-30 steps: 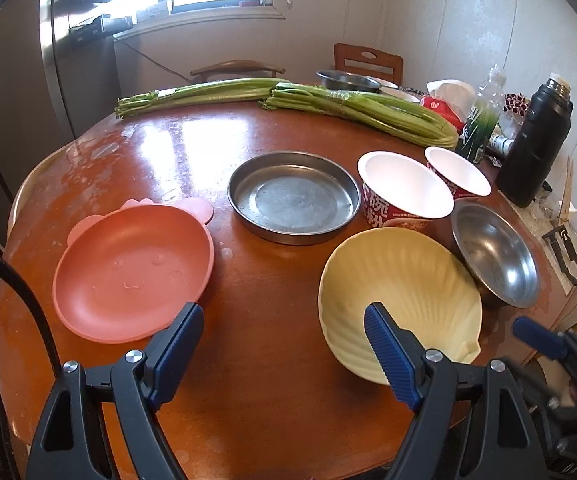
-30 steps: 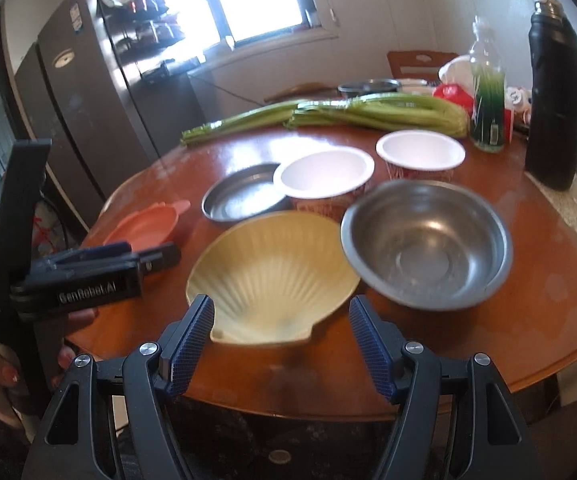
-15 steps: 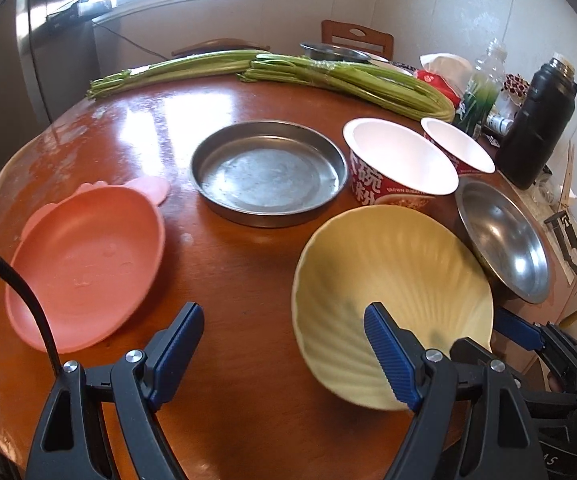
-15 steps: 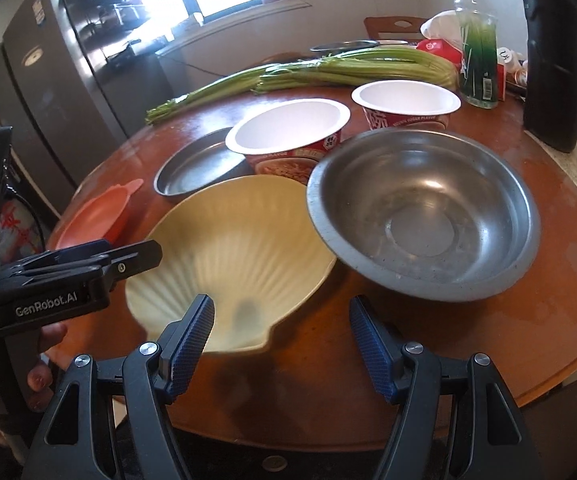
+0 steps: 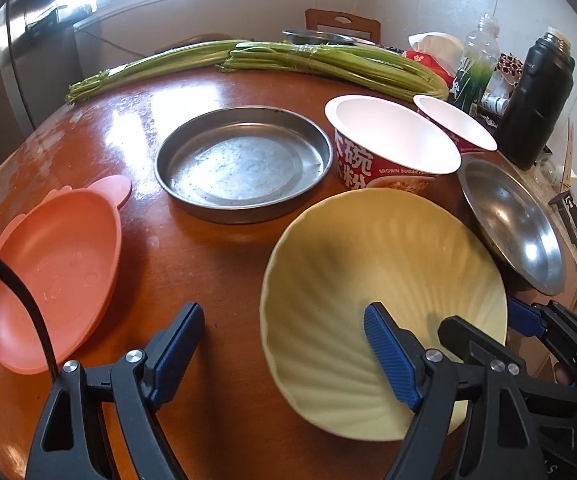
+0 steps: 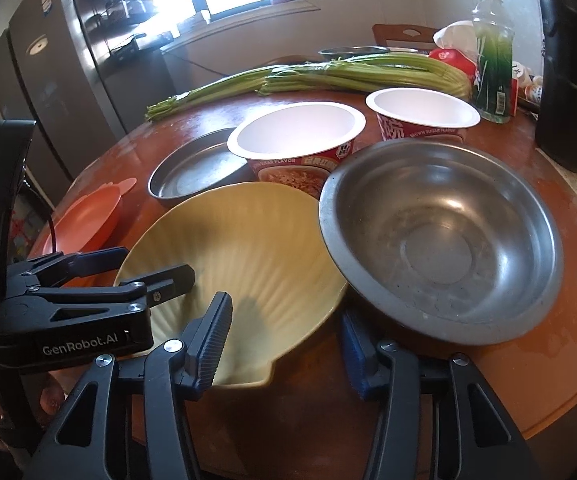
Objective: Organize plates and bowls
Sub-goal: 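Reach the left tool to the yellow shell bowl and grasp its rim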
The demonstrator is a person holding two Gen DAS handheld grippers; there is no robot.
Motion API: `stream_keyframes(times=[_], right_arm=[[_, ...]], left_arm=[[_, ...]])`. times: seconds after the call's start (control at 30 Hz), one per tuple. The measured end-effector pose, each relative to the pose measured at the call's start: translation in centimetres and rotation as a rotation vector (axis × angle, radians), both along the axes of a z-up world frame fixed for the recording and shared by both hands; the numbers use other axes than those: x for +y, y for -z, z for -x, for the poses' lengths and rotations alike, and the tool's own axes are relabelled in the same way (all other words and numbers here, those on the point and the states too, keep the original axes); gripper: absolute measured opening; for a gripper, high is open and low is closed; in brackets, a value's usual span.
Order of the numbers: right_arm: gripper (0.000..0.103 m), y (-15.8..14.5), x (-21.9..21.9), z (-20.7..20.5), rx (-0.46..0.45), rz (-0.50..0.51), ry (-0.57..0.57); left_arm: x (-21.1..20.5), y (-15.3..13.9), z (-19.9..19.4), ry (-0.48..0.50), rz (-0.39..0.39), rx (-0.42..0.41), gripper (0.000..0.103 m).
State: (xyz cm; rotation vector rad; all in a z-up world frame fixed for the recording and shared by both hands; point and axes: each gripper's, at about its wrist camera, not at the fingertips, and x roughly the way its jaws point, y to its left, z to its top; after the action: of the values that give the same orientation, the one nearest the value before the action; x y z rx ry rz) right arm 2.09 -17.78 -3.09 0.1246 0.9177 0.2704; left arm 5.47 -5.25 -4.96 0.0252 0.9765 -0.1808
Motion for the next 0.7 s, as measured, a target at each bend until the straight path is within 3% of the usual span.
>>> stream_keyframes(times=[0.13,0.7], right_arm=[[0.051,0.0,0.2,0.1,-0.003,0.011,-0.007],[0.049,-0.5,0.7,1.1,-0.002,-0.029,-0.031]], left_arm=[[-0.2,-0.1,0.1,0.016,0.014,-0.011,0.077],[0.2,-0.8,1.2,0.002,0.015,-0.040,0.077]])
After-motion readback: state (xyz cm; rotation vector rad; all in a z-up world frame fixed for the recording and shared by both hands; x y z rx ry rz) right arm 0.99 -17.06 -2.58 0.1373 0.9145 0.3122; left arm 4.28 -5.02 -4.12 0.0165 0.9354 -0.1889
